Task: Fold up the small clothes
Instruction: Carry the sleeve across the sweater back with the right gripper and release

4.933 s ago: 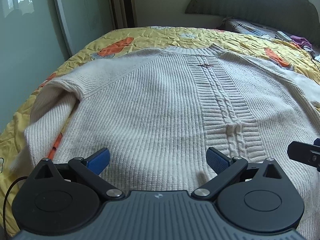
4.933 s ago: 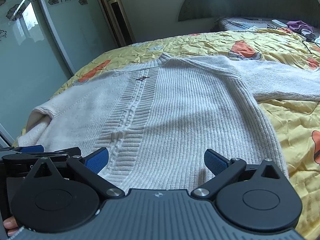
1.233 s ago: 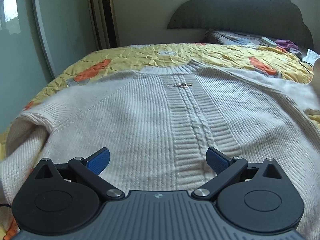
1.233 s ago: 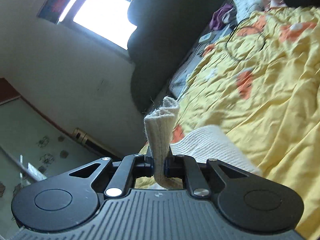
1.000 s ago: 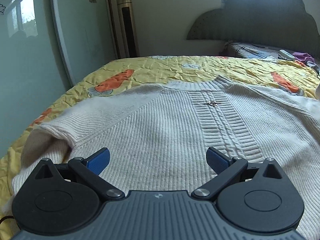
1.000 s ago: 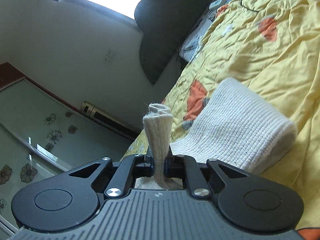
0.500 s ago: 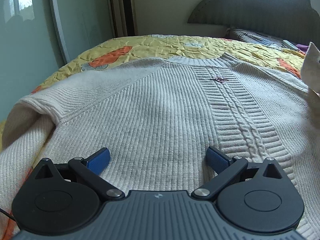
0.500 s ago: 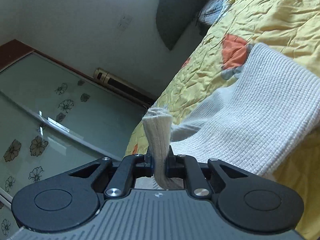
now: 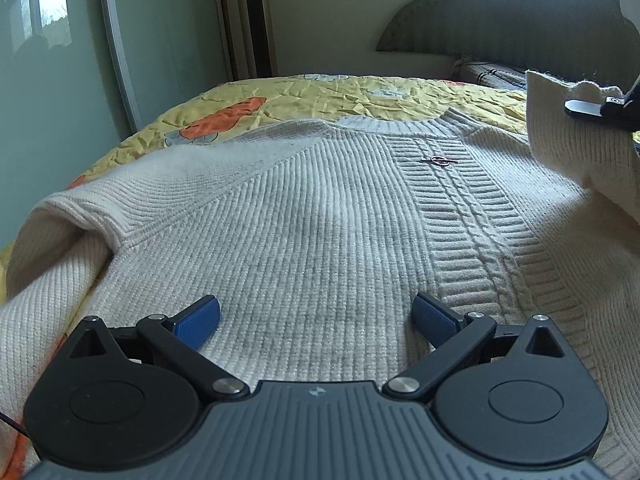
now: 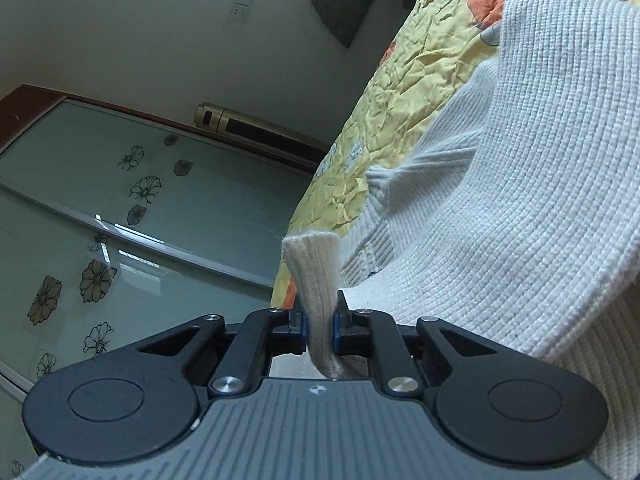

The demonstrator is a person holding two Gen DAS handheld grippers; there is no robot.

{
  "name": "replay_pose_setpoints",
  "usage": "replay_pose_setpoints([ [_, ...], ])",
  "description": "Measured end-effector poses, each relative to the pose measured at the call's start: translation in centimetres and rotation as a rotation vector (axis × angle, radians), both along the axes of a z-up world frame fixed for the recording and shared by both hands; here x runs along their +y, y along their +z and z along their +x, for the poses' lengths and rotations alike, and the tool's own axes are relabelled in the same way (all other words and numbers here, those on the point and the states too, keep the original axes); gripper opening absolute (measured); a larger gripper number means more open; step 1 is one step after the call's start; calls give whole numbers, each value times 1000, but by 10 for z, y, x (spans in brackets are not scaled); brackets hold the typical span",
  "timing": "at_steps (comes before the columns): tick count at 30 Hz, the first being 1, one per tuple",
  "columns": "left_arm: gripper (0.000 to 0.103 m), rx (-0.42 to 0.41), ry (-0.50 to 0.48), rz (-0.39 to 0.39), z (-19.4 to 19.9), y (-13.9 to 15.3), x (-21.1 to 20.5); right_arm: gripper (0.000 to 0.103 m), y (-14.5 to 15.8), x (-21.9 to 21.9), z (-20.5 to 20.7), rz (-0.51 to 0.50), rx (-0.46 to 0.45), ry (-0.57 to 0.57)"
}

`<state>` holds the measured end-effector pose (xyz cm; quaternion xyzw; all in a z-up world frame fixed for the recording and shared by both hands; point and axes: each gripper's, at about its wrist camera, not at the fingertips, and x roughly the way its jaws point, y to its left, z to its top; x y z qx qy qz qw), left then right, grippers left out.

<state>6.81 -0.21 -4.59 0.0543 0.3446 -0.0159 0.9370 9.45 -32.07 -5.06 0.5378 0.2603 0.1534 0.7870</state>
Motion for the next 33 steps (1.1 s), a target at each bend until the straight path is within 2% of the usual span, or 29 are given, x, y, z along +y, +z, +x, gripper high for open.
replay_pose_setpoints([
  [9,103,0,0,0,0,0,0,16,7,27,16,-74,-22,52],
  [17,103,4,2,-36,0,2,6,16,15,60,45,-170,-37,104],
  [22,103,3,2,-31,-1,1,5,16,18,80,61,-222,-35,123],
  [33,103,3,2,-30,-1,1,5,16,18,109,81,-262,-36,175],
])
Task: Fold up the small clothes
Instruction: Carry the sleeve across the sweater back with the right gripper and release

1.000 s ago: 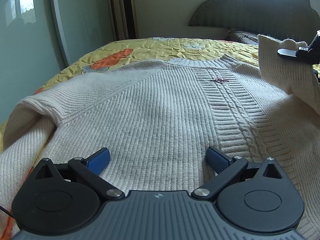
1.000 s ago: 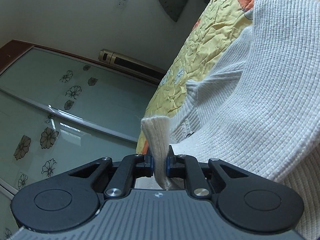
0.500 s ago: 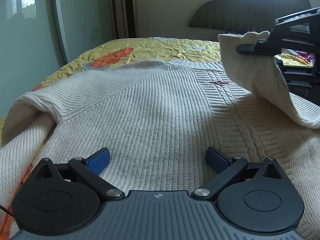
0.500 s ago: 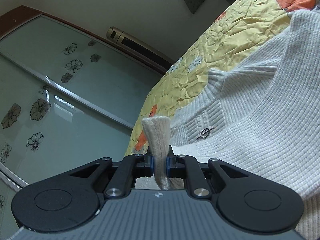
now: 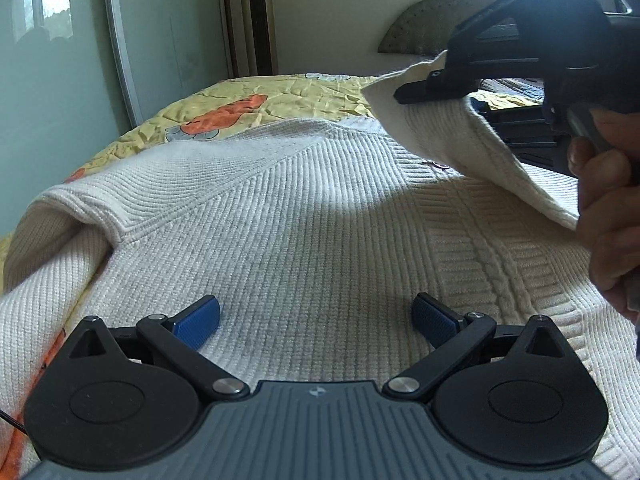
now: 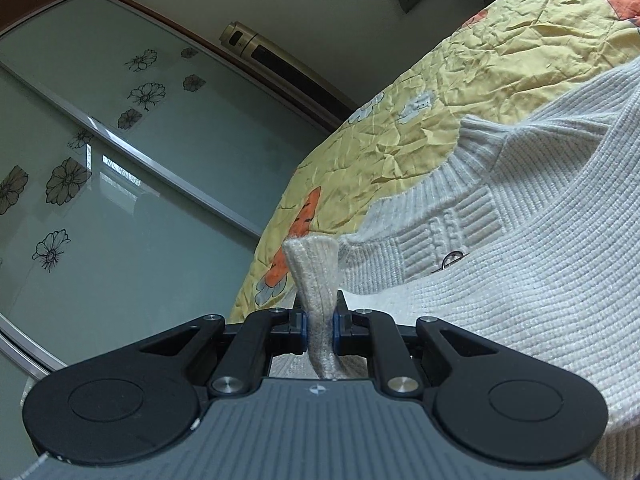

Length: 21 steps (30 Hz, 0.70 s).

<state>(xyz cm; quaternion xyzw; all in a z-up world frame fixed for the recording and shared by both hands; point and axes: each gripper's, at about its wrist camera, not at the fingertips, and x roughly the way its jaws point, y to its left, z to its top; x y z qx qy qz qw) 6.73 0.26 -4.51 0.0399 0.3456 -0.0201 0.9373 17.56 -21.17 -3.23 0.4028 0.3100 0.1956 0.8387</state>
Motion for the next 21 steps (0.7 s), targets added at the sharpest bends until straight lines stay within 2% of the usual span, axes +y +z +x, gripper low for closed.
replay_pose_setpoints([
  [4,103,0,0,0,0,0,0,16,3,12,5,-14,-13,43],
  [9,103,0,0,0,0,0,0,16,4,30,16,-99,-26,129],
  [15,103,-1,-6,19,0,-1,-2,32,-18,44,24,-151,89,222],
  [19,103,0,-3,10,0,-1,-2,52,-10,41,15,-144,58,243],
  [21,103,2,-2,3,0,-2,-1,54,-1,38,8,-177,26,250],
])
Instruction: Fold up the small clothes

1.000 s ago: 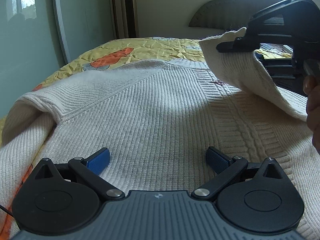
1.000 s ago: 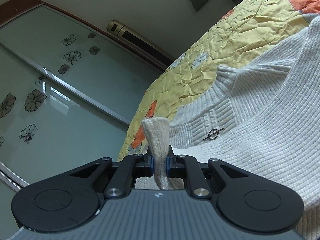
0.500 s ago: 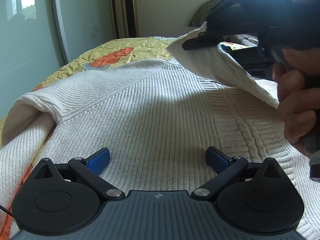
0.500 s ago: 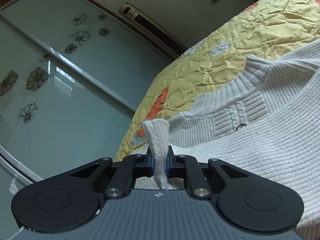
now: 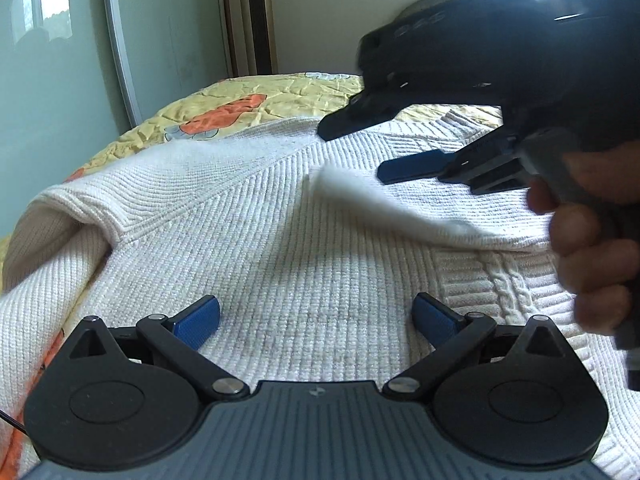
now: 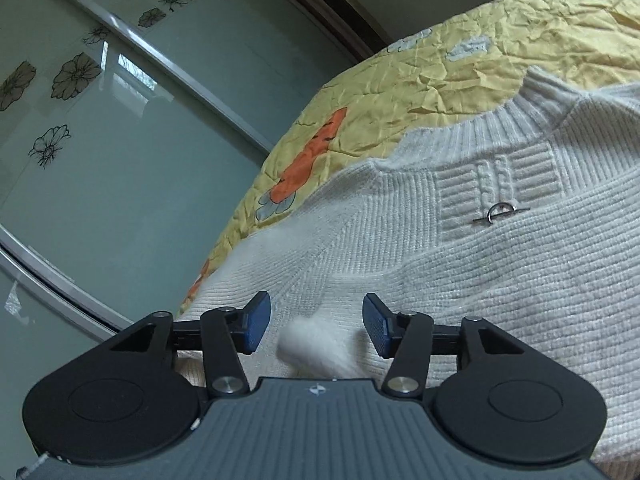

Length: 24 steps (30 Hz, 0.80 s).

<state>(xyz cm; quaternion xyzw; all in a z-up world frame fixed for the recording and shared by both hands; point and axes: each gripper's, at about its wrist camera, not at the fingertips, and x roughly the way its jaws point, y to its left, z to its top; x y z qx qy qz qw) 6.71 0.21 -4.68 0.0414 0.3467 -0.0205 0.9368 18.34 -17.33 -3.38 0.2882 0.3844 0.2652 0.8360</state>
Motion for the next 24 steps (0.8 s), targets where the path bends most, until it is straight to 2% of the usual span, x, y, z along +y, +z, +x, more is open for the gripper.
replay_pose_setpoints([
  [3,103,-1,0,3,-1,0,0,60,10,-8,-14,-48,-44,-9],
  [7,103,-1,0,2,-1,0,0,65,11,-25,-35,-64,-56,-58],
  [14,103,-1,0,1,-1,0,0,71,-1,-50,-69,-226,-66,-153],
  [19,103,-1,0,2,-1,0,0,71,-11,-58,-79,-205,-83,-161],
  [24,103,1,3,14,-5,3,2,82,-19,-54,-85,-205,-158,-145],
])
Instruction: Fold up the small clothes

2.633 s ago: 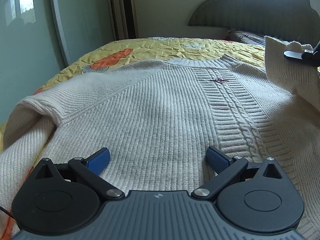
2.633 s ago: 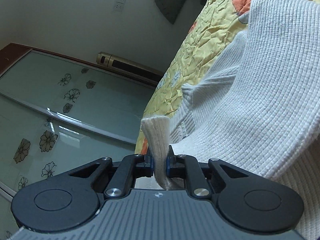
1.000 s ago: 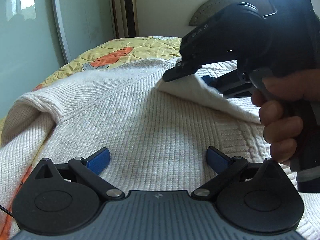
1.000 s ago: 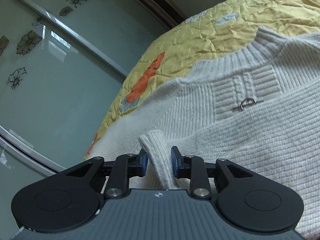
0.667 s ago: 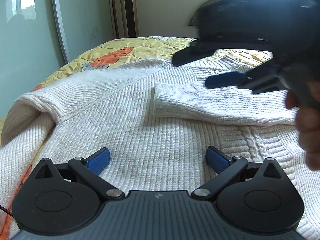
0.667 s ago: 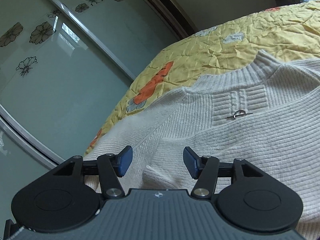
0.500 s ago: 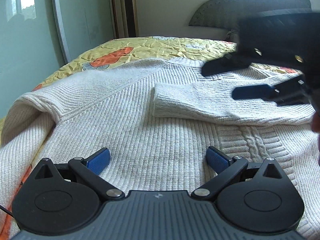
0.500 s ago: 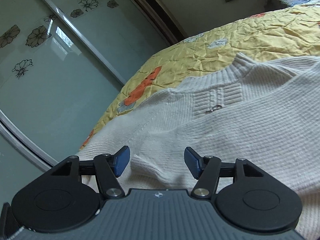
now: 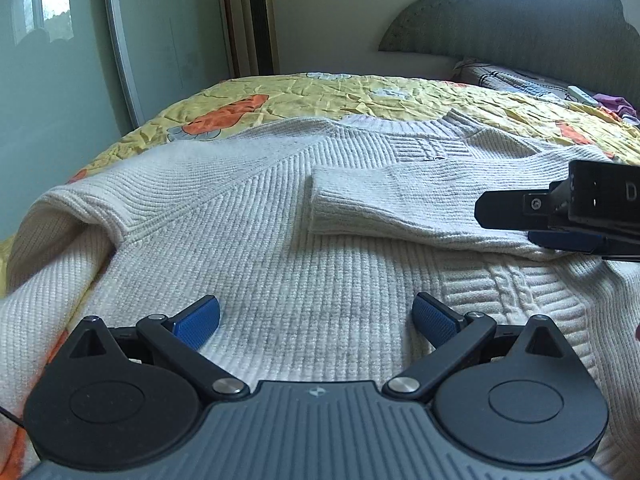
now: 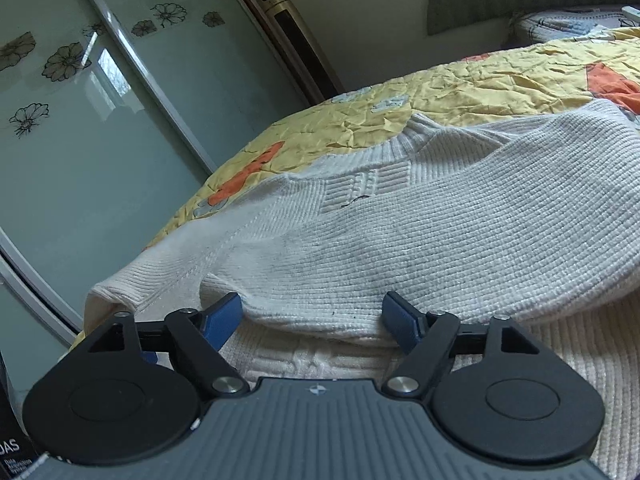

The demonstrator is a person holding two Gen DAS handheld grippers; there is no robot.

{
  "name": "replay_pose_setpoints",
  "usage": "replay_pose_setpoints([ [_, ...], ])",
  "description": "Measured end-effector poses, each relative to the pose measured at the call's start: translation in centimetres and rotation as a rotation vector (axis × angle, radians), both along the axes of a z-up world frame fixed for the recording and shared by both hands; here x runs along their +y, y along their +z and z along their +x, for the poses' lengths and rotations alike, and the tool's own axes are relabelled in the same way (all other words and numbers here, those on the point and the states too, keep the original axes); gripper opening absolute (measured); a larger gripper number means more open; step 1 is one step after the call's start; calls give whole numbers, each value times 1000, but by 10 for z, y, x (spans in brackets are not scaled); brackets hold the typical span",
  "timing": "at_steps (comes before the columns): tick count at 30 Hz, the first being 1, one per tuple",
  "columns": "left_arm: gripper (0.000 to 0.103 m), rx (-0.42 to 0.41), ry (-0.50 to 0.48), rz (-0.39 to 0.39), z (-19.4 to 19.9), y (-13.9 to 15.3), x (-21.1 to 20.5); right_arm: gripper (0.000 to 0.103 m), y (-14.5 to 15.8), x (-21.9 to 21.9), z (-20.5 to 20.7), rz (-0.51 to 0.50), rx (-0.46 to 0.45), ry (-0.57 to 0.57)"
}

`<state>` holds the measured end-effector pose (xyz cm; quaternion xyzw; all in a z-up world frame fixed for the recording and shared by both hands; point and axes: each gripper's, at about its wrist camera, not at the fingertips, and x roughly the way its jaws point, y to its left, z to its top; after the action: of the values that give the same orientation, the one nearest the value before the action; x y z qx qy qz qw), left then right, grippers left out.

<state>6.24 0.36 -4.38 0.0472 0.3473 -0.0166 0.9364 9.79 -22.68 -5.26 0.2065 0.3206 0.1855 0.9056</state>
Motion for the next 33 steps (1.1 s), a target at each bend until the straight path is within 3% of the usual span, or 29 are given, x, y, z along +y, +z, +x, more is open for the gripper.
replay_pose_setpoints([
  [3,103,-20,-4,67,-12,6,5,89,-2,10,-8,-69,-64,32],
  [5,103,-50,-3,123,-24,8,11,101,-1,20,-8,-120,-76,58],
  [9,103,-107,47,246,-38,14,32,102,1,41,-10,-258,-83,89],
  [11,103,-115,69,272,-40,15,44,102,1,48,-11,-315,-86,95],
  [13,103,-95,86,258,-40,17,58,102,0,53,-12,-357,-87,101],
  [18,103,-49,162,19,-53,28,100,102,-1,58,-13,-399,-89,109],
  [20,103,-75,188,-21,-63,35,112,102,0,57,-13,-392,-91,107],
  [23,103,-143,275,30,-77,47,126,102,3,58,-17,-396,-118,75],
  [26,103,-201,393,111,-83,57,146,101,15,78,-30,-499,-231,68],
  [29,103,-186,517,121,-82,62,175,101,27,117,-47,-598,-375,182],
  [33,103,-116,678,47,-83,61,224,99,37,184,-70,-654,-505,445],
])
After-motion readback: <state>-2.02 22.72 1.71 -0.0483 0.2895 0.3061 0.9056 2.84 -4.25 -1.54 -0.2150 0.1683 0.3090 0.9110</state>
